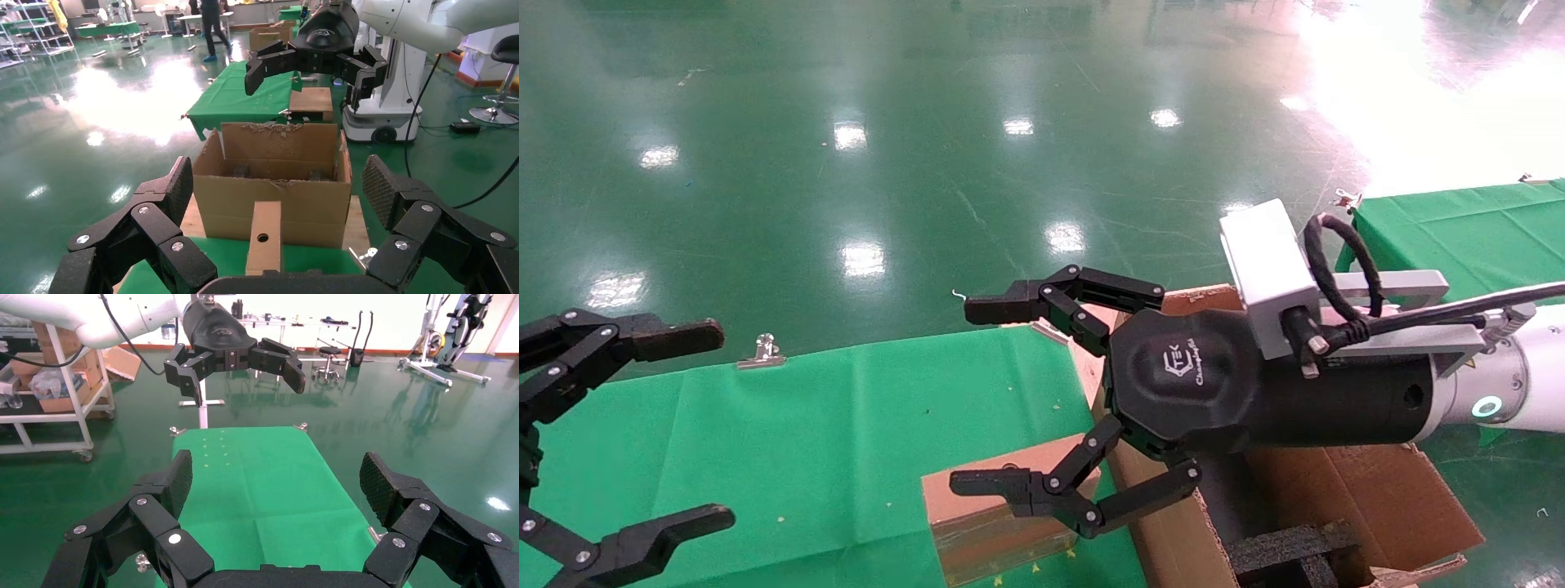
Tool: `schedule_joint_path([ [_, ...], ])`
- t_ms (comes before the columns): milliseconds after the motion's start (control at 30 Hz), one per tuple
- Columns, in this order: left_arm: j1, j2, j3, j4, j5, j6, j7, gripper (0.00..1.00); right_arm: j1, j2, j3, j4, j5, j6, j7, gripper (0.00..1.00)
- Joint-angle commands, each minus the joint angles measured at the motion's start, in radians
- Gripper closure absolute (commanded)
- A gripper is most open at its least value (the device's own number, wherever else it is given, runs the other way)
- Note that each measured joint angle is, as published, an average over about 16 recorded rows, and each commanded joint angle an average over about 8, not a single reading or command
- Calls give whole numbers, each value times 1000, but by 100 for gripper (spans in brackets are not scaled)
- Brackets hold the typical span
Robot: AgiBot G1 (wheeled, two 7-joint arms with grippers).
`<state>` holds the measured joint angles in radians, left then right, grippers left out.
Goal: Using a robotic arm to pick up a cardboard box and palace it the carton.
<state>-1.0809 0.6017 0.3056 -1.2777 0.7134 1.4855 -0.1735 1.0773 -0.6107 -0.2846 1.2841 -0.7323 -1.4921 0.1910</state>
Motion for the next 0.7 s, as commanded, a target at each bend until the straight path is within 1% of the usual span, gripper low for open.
schedule_joint_path([
  [33,0,0,0,0,0,0,0,57,0,0,0,0,0,0,0,0],
  [133,0,0,0,0,0,0,0,95,0,0,0,0,0,0,0,0],
  [167,0,0,0,0,0,0,0,100,0,0,0,0,0,0,0,0],
  [467,0,0,0,0,0,0,0,100,7,3,-7,-1,-19,-2,2,0],
  [567,0,0,0,0,0,0,0,100,29,6,-26,-3,-62,-6,12,0],
  [700,0,0,0,1,0,0,0,100,84,-5,-75,-12,-157,-22,40,0],
])
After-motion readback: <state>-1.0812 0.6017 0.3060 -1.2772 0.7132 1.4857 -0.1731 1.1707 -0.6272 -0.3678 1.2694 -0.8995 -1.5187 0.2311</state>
